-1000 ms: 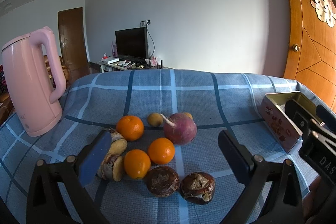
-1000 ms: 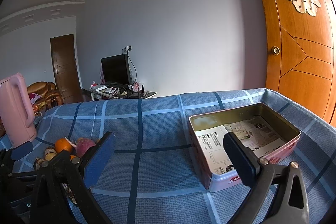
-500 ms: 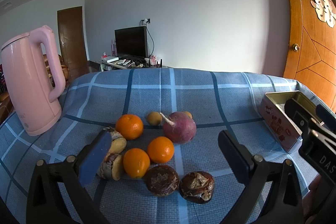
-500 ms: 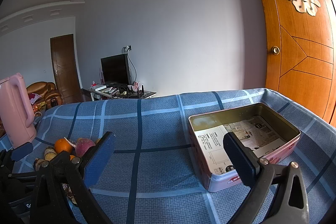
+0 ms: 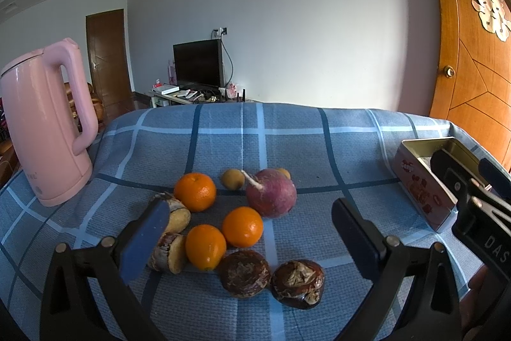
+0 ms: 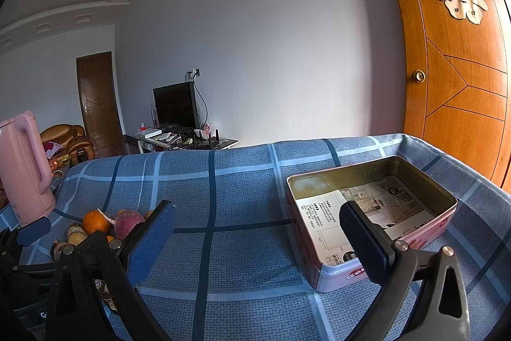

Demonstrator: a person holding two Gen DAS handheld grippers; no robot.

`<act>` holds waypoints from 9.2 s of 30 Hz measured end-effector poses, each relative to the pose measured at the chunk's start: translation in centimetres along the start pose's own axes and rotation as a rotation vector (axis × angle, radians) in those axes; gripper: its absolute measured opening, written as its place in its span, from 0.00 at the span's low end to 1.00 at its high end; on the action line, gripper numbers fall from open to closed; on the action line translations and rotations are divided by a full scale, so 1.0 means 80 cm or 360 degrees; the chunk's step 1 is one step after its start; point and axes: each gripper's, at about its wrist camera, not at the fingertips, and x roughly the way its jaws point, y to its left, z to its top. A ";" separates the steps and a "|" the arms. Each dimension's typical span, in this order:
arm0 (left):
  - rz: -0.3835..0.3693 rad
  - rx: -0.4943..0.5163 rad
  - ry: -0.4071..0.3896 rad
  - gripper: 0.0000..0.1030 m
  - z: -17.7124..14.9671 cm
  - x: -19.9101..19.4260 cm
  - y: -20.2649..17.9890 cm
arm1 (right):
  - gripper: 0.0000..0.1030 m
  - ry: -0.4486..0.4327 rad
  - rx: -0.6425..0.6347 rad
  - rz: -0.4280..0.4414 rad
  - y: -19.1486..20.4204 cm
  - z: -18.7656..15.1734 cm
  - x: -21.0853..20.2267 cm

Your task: Organize fruits

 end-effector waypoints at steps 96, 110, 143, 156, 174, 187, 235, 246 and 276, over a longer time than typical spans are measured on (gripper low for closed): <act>-0.0354 -0.0240 0.0102 0.41 -0.009 -0.019 0.005 | 0.45 0.0307 -0.0080 0.0617 -0.011 0.019 0.009; -0.0571 0.0037 0.0032 0.41 0.032 0.009 -0.153 | 0.45 0.0236 0.0098 0.0087 -0.202 0.044 0.044; -0.0598 0.0227 0.0268 0.55 0.021 0.073 -0.294 | 0.50 0.0596 0.0067 -0.0022 -0.250 0.017 0.107; -0.0513 0.0161 -0.0028 1.00 0.036 0.031 -0.269 | 0.72 0.0111 0.0325 0.0002 -0.276 0.045 0.053; -0.0130 0.0162 -0.0192 1.00 0.020 0.013 -0.187 | 0.72 -0.0168 0.0390 -0.0255 -0.281 0.034 0.016; -0.0155 0.0137 -0.0190 1.00 0.010 0.002 -0.161 | 0.72 -0.0163 0.0380 -0.0308 -0.245 0.023 -0.012; 0.0058 0.0003 0.0014 1.00 0.000 0.011 0.064 | 0.72 0.0042 0.0019 0.0177 0.059 0.000 0.011; 0.0048 -0.0208 0.0115 0.98 0.017 0.016 0.181 | 0.72 0.0228 -0.0054 0.0398 0.098 -0.007 0.028; -0.0269 0.0066 0.0524 0.44 -0.025 0.064 0.126 | 0.53 0.0764 -0.0032 0.0647 0.136 -0.040 0.079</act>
